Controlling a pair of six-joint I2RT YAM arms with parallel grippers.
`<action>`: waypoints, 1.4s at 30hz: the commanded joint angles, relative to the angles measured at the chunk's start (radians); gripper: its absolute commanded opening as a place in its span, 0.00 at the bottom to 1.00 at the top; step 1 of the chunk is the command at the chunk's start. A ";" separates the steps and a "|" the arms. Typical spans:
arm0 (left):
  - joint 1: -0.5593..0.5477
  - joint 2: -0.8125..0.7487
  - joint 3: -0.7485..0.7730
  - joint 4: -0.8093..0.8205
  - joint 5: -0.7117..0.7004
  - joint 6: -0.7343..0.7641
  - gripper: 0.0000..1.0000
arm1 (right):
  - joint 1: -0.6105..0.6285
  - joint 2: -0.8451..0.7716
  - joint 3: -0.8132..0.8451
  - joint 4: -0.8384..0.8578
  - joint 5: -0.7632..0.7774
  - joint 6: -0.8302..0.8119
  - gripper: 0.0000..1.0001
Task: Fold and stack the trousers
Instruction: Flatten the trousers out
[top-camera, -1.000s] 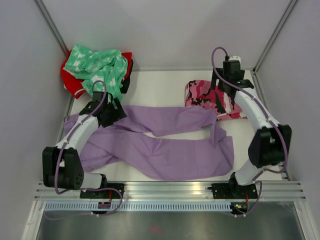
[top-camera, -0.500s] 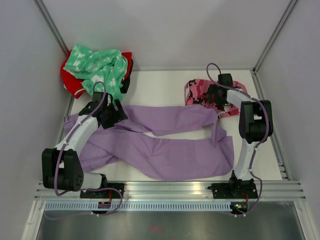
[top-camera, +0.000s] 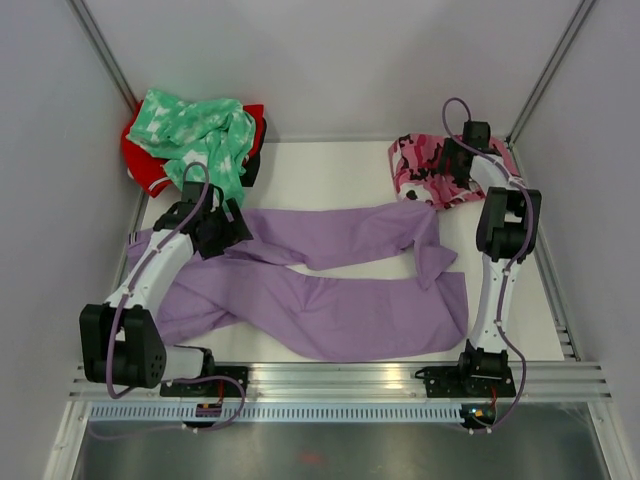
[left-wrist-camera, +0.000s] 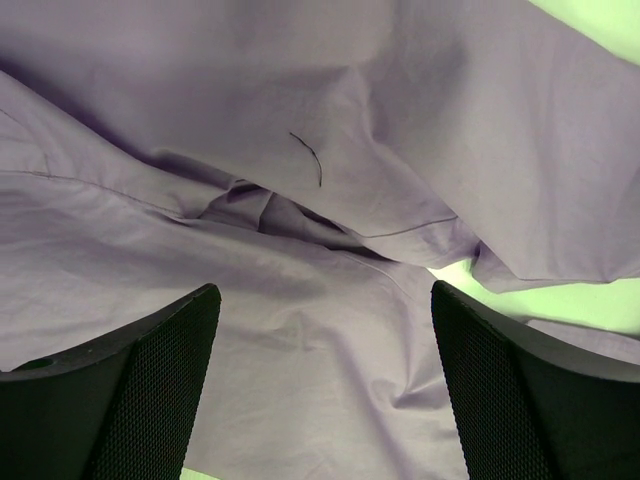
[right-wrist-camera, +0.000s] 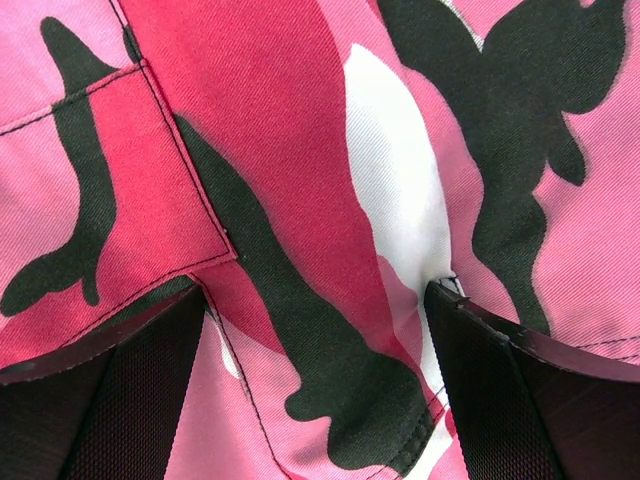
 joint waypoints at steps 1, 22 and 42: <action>0.003 0.030 0.055 -0.024 -0.033 0.035 0.91 | -0.067 0.113 0.058 -0.090 0.045 0.081 0.98; -0.028 -0.072 0.057 -0.029 0.057 0.112 0.92 | -0.082 -0.075 0.095 -0.122 -0.054 0.068 0.98; -0.054 -0.268 -0.051 -0.066 0.088 0.112 0.94 | 0.002 -1.077 -1.174 0.086 -0.208 0.465 0.88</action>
